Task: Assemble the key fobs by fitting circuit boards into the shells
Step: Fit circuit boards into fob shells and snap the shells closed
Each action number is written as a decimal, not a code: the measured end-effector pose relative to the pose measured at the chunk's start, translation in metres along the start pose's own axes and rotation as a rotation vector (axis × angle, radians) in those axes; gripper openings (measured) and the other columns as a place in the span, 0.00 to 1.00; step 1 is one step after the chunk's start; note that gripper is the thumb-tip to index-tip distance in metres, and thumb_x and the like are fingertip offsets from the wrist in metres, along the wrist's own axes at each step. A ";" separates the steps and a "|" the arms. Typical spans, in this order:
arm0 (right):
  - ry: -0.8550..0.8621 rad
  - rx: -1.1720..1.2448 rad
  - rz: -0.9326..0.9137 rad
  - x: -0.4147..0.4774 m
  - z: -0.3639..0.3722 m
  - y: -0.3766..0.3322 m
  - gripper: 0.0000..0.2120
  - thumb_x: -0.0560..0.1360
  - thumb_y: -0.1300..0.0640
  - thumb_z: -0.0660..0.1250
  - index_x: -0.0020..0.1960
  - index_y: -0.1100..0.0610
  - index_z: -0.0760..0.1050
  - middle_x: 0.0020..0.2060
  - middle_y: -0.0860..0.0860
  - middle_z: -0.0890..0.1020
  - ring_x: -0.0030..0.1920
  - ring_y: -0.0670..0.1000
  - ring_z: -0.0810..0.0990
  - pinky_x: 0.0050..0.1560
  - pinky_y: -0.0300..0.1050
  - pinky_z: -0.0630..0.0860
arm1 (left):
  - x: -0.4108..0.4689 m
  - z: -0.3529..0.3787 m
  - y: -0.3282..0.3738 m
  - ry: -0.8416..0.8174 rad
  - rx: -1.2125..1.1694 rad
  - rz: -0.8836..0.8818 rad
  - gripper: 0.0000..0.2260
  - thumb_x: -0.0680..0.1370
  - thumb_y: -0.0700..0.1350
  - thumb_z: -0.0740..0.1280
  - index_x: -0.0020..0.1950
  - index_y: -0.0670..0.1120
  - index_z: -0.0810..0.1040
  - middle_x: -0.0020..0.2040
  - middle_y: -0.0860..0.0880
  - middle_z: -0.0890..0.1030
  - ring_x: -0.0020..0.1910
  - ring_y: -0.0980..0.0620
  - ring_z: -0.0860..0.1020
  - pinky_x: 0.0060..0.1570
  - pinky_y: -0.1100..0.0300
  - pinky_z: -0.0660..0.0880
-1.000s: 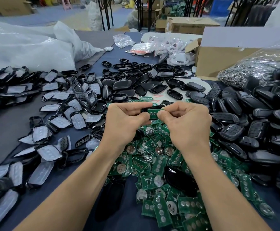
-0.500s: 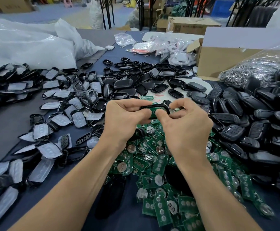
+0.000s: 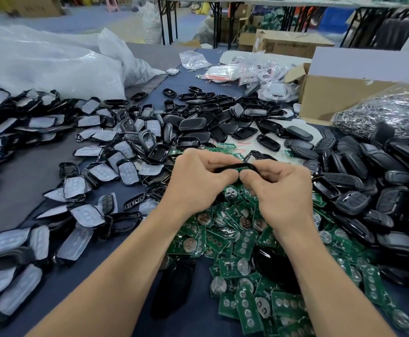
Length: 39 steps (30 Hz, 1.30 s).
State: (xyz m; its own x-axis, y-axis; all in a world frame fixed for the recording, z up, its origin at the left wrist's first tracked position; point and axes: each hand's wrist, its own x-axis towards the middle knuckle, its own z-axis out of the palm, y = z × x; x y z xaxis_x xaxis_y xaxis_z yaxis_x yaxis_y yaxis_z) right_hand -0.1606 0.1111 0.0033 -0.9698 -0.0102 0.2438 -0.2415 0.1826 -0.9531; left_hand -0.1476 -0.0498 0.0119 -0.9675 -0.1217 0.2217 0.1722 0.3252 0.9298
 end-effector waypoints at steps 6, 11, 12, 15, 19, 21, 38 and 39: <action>0.009 -0.130 0.012 -0.002 0.004 -0.009 0.09 0.74 0.56 0.76 0.42 0.41 0.85 0.32 0.44 0.86 0.27 0.47 0.81 0.30 0.45 0.78 | 0.004 -0.010 0.004 0.167 0.023 0.038 0.15 0.73 0.36 0.78 0.45 0.59 0.88 0.40 0.61 0.87 0.40 0.59 0.87 0.44 0.59 0.85; -0.126 -0.296 -0.059 -0.006 0.024 -0.032 0.10 0.76 0.58 0.75 0.42 0.43 0.84 0.33 0.36 0.84 0.31 0.48 0.83 0.33 0.41 0.81 | 0.014 -0.064 0.012 0.515 -0.452 -0.127 0.11 0.74 0.31 0.76 0.44 0.48 0.88 0.41 0.48 0.89 0.38 0.47 0.88 0.35 0.63 0.83; -0.191 -0.318 -0.071 -0.004 0.035 -0.037 0.09 0.76 0.58 0.74 0.42 0.45 0.85 0.33 0.37 0.84 0.31 0.47 0.82 0.32 0.40 0.80 | 0.015 -0.078 0.013 0.582 -0.561 -0.143 0.10 0.75 0.30 0.75 0.43 0.46 0.87 0.39 0.46 0.88 0.36 0.47 0.87 0.34 0.63 0.82; -0.420 -0.437 -0.120 0.004 0.080 -0.051 0.07 0.77 0.58 0.72 0.44 0.49 0.87 0.32 0.40 0.84 0.29 0.41 0.78 0.29 0.30 0.70 | 0.015 -0.113 0.014 0.773 -0.762 -0.133 0.08 0.76 0.30 0.73 0.42 0.43 0.84 0.35 0.46 0.86 0.31 0.49 0.85 0.32 0.62 0.82; -0.559 -0.549 -0.160 0.014 0.148 -0.053 0.08 0.79 0.58 0.68 0.48 0.55 0.87 0.38 0.51 0.85 0.35 0.47 0.79 0.38 0.37 0.75 | 0.013 -0.144 0.010 0.976 -0.772 -0.128 0.07 0.76 0.31 0.74 0.44 0.43 0.83 0.32 0.49 0.85 0.30 0.50 0.84 0.33 0.63 0.79; -0.550 -0.661 -0.230 0.017 0.175 -0.050 0.08 0.80 0.57 0.68 0.53 0.57 0.85 0.44 0.55 0.84 0.49 0.55 0.81 0.50 0.47 0.77 | 0.011 -0.150 0.004 1.014 -0.708 -0.155 0.08 0.76 0.32 0.75 0.44 0.45 0.83 0.32 0.51 0.85 0.31 0.52 0.84 0.34 0.64 0.79; -0.277 0.171 0.210 0.012 0.063 -0.050 0.05 0.74 0.68 0.73 0.44 0.61 0.80 0.32 0.55 0.81 0.27 0.48 0.76 0.27 0.40 0.72 | 0.000 -0.077 0.003 0.653 -0.513 -0.220 0.08 0.74 0.32 0.76 0.42 0.45 0.85 0.35 0.50 0.87 0.36 0.50 0.85 0.35 0.62 0.82; -0.274 0.224 0.246 0.010 0.046 -0.049 0.04 0.75 0.69 0.72 0.46 0.63 0.80 0.33 0.56 0.81 0.27 0.48 0.76 0.26 0.39 0.71 | 0.000 -0.062 0.006 0.566 -0.505 -0.230 0.08 0.74 0.32 0.76 0.42 0.45 0.84 0.36 0.50 0.86 0.36 0.50 0.86 0.35 0.61 0.82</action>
State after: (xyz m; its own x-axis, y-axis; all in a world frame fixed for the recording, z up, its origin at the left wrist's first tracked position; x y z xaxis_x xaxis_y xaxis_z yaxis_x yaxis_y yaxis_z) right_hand -0.1600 0.0569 0.0437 -0.9655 -0.2592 -0.0234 0.0256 -0.0052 -0.9997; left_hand -0.1350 -0.1063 0.0361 -0.7709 -0.6370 -0.0031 0.1734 -0.2146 0.9612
